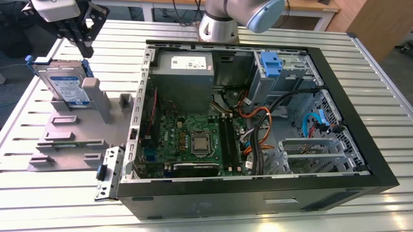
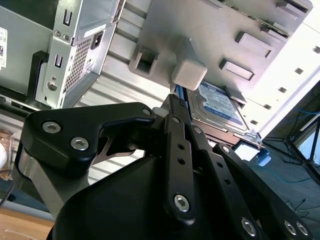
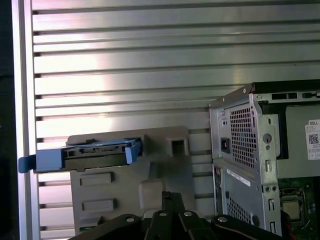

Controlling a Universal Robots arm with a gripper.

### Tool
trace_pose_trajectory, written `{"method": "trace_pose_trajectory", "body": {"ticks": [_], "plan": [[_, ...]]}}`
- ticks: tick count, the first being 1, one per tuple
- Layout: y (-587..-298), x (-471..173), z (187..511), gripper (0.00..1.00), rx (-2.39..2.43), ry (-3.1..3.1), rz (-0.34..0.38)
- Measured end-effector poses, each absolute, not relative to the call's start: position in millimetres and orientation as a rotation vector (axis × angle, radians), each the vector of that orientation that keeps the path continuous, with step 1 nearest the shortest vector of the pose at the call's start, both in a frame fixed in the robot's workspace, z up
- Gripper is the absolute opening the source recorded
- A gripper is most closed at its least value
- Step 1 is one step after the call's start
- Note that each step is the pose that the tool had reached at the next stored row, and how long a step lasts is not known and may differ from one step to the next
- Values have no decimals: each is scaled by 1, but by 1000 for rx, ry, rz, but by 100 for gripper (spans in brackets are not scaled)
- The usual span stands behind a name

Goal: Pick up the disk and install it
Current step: 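Reach for the disk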

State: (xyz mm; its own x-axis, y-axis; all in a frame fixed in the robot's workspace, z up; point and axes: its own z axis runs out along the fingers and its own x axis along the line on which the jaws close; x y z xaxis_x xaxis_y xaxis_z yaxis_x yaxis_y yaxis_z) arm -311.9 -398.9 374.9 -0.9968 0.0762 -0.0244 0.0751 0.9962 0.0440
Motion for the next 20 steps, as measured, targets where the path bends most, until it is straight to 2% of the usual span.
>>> {"method": "trace_pose_trajectory", "body": {"ticks": [20], "plan": [[-399,-319,375,11,118,3112,67]]}}
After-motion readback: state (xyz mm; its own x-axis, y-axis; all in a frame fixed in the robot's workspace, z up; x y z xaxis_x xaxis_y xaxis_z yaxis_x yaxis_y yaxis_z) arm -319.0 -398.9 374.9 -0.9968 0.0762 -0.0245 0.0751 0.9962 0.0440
